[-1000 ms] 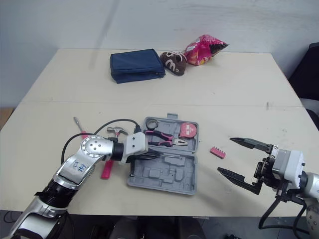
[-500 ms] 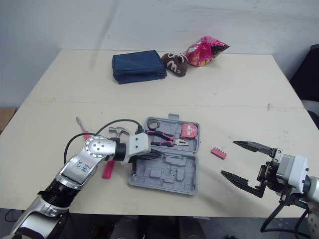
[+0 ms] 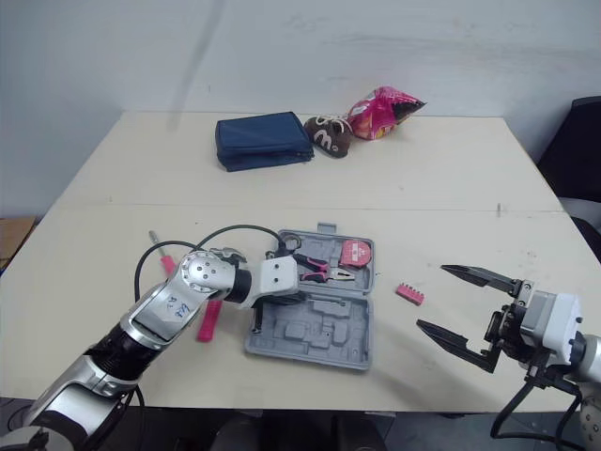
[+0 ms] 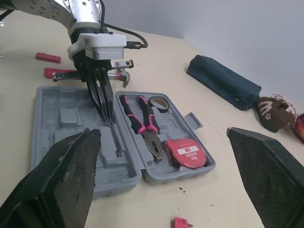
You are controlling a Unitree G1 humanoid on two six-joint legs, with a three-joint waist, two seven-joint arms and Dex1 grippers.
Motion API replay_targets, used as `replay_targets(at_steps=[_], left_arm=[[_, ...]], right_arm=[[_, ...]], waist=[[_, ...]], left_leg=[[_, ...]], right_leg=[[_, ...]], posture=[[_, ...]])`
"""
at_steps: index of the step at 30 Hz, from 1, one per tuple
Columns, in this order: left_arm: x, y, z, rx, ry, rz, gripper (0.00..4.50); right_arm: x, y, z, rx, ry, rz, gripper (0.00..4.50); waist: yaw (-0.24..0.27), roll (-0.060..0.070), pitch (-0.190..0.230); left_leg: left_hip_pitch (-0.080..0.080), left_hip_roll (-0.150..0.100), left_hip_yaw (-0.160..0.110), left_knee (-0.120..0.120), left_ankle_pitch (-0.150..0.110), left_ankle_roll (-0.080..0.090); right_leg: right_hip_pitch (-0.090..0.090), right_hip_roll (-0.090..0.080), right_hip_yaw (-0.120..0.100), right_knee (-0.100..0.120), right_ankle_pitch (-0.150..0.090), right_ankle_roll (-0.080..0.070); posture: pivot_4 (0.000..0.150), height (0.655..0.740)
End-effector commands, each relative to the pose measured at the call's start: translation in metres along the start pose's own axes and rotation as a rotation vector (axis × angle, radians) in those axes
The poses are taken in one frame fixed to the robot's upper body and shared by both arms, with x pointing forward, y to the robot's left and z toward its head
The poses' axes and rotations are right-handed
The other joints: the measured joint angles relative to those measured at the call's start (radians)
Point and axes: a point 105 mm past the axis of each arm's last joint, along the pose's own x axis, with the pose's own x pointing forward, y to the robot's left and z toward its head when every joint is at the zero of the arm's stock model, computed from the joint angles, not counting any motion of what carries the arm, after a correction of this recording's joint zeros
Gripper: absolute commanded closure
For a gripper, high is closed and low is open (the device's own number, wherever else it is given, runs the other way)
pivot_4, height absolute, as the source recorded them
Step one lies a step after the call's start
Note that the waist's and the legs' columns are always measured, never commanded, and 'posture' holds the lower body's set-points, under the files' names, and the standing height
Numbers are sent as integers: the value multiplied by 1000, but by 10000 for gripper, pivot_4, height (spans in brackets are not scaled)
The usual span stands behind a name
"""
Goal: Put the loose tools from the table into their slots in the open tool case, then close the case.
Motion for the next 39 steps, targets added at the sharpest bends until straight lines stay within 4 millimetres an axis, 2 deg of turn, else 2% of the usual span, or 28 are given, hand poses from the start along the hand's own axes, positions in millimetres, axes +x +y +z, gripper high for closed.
replay_targets(at_steps=[1, 2, 4, 6, 9, 12, 13, 14, 17, 20, 22, 24, 27, 28, 30, 32, 37, 39], left_arm=[[1, -9, -1, -23, -139, -33, 44517], [-4, -7, 6, 4, -196, -24, 44517], [-27, 0, 16, 16, -325, 11, 44517], [-52, 6, 19, 39, -423, 65, 44517], [-99, 15, 11, -33, -550, 188, 44517], [-129, 15, -6, -89, -546, 275, 44517], [-138, 14, -15, -115, -523, 300, 39260], [-147, 14, -25, -136, -498, 338, 36725], [-202, 17, -77, -235, -391, 611, 22827], [-236, 7, -105, -269, -317, 751, 9005], [-268, -7, -133, -329, -235, 834, 463], [-300, -26, -161, -407, -145, 914, 463], [-330, -51, -189, -491, -52, 999, 463], [-342, -65, -202, -541, -6, 1052, 463], [-358, -84, -218, -604, 40, 1127, 463], [-360, -95, -224, -629, 52, 1149, 463], [-350, -93, -223, -616, 17, 1146, 463], [-342, -88, -218, -595, -7, 1122, 463]], right_arm=[[-3, -2, 4, -21, -11, -22, 0], [-3, -2, 3, -20, -9, -25, 0], [-10, -2, 0, -20, 6, -27, 0], [-18, -3, -2, -22, 22, -30, 0], [-30, -5, -5, -35, 55, -39, 0], [-44, -7, -9, -45, 85, -49, 0], [-48, -8, -11, -48, 93, -52, 0], [-52, -9, -13, -51, 102, -56, 0], [-77, -19, -26, -71, 158, -104, 0], [-95, -27, -38, -80, 201, -143, 0], [-110, -31, -48, -70, 238, -167, 0], [-121, -33, -56, -60, 268, -175, 0], [-130, -38, -62, -57, 289, -187, 0], [-135, -41, -64, -55, 300, -206, 0], [-142, -44, -68, -52, 316, -229, 0], [-145, -45, -71, -46, 325, -236, 0], [-137, -49, -69, -44, 271, -239, 0], [-125, -47, -67, -45, 231, -206, 0]], waist=[[0, 3, -1], [1, 4, 0], [2, 2, 4], [2, 1, 7], [0, 1, 7], [-2, 2, 8], [-2, 2, 8], [-2, 2, 9], [-9, -2, 13], [-11, -4, 16], [-12, -5, 16], [-22, -4, 19], [-30, -4, 19], [-31, -4, 20], [-34, -3, 20], [-37, -3, 20], [-33, -3, 21], [-34, -3, 21]], left_leg=[[0, 0, 0, 0, -1, 1], [2, 0, 1, 0, -1, 1], [0, 1, 0, 0, -1, 1], [-5, 2, 0, 2, -1, 0], [-13, 2, 1, 3, 1, -4], [-14, 3, 3, 2, 1, -5], [-14, 3, 3, 2, 1, -5], [-14, 3, 3, 2, 1, -5], [-14, 3, 3, 2, 0, -5], [-13, 3, 4, 2, -4, -1], [-13, 3, 4, 2, -5, -1], [-13, 3, 5, 1, -6, -1], [-12, 3, 5, -1, -7, -1], [-12, 3, 5, -2, -8, -2], [-11, 2, 6, -6, -8, -2], [-11, 2, 6, -10, -8, -2], [-11, 2, 6, -13, -7, -5], [-10, 3, 5, -13, -6, -6]], right_leg=[[0, 0, 0, 0, 0, 0], [-1, 0, 0, 0, 0, 0], [-5, 0, -1, 0, 0, 0], [-9, 1, -2, 0, 0, 0], [-18, 1, -2, 0, 0, 0], [-20, 2, -1, -2, 0, 0], [-20, 2, -1, -2, 0, 0], [-20, 2, -1, -2, -1, 1], [-20, 2, -1, -3, -1, 1], [-20, 1, -1, -3, -1, 0], [-20, 0, -1, -3, -1, -1], [-20, -1, -1, -3, -1, -2], [-21, -3, -2, -3, -5, -9], [-21, -3, -2, -3, -6, -11], [-22, -4, -2, -3, -6, -11], [-23, -4, -2, -4, -7, -12], [-24, -3, -4, -3, -8, -12], [-24, -2, -4, -3, -8, -12]], posture=[[1500, 7400], [1500, 7400], [1500, 7400], [1500, 7400], [1500, 7400], [1500, 7400], [1500, 7400], [1500, 7400], [1500, 7400], [1500, 7400], [1500, 7400], [1500, 7400], [1500, 7400], [1500, 7400], [1500, 7400], [1500, 7400], [1500, 7400], [1500, 7400]])
